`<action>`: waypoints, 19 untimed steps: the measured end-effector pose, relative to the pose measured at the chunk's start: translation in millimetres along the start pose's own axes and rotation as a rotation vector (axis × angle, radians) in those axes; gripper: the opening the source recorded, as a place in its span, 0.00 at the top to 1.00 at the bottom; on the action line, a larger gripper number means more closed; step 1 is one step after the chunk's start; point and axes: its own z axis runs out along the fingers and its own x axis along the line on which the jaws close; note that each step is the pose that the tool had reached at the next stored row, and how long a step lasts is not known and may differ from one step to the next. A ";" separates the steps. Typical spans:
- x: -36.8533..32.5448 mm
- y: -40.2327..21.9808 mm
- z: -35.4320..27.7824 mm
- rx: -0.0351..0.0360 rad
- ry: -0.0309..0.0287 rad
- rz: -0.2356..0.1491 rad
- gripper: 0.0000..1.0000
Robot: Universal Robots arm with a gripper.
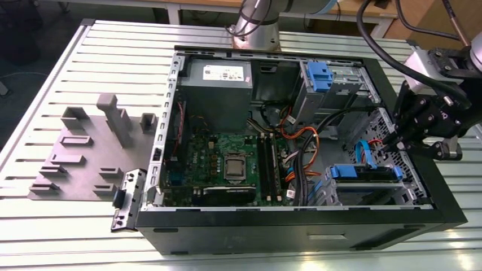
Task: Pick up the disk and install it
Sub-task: 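Insert the second disk wire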
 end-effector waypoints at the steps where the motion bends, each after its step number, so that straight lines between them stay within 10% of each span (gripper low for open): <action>1: -0.1 0.0 -0.9 0.0000 0.0001 0.000 0.84; 19: 0.3 4.0 -8.6 0.0005 -0.0010 0.000 0.84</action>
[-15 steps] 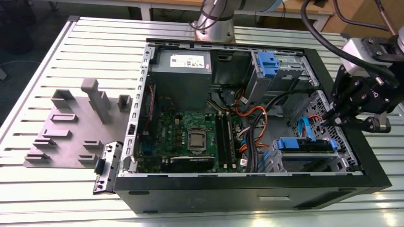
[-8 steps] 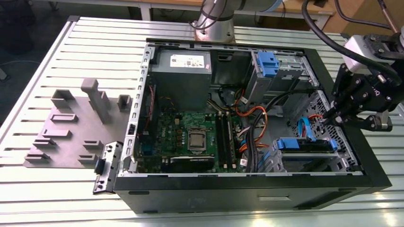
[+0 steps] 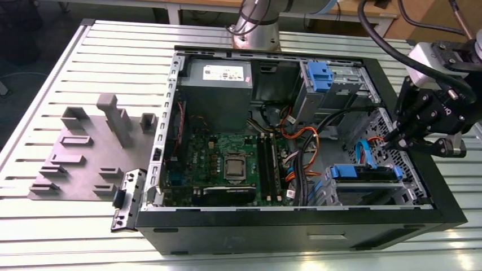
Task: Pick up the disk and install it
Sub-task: 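Insert the second disk wire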
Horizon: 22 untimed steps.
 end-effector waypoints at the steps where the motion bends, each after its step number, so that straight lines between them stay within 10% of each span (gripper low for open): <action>1: 1.1 0.5 -0.1 0.0002 0.0001 0.000 0.84; 22: 29.4 7.0 -2.8 0.0033 -0.0008 0.000 0.84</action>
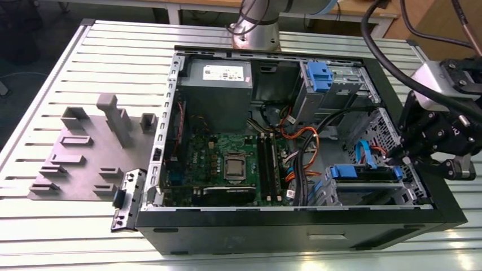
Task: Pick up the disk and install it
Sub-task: 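Insert the second disk wire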
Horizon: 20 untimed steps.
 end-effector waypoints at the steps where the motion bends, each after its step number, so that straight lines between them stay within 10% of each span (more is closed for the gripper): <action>1: 0.7 0.0 -0.1 0.0000 0.0001 0.000 0.84; 20: 9.5 1.8 2.6 0.0000 0.0001 0.000 0.84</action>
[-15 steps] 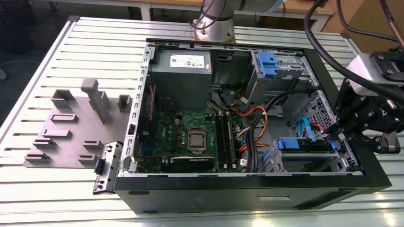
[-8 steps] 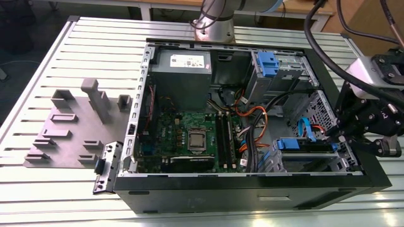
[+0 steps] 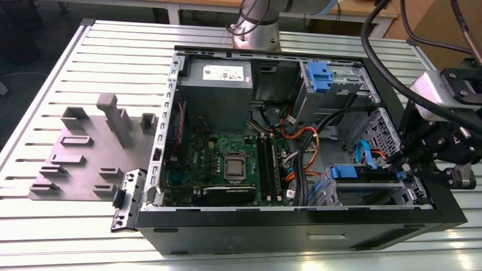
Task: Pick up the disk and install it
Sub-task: 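Insert the second disk wire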
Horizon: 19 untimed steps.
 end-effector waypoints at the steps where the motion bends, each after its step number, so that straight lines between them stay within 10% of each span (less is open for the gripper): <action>1: 0.0 0.0 0.1 0.0000 -0.0002 0.000 0.84; 19: 0.6 0.3 5.5 -0.0008 0.0005 0.000 0.76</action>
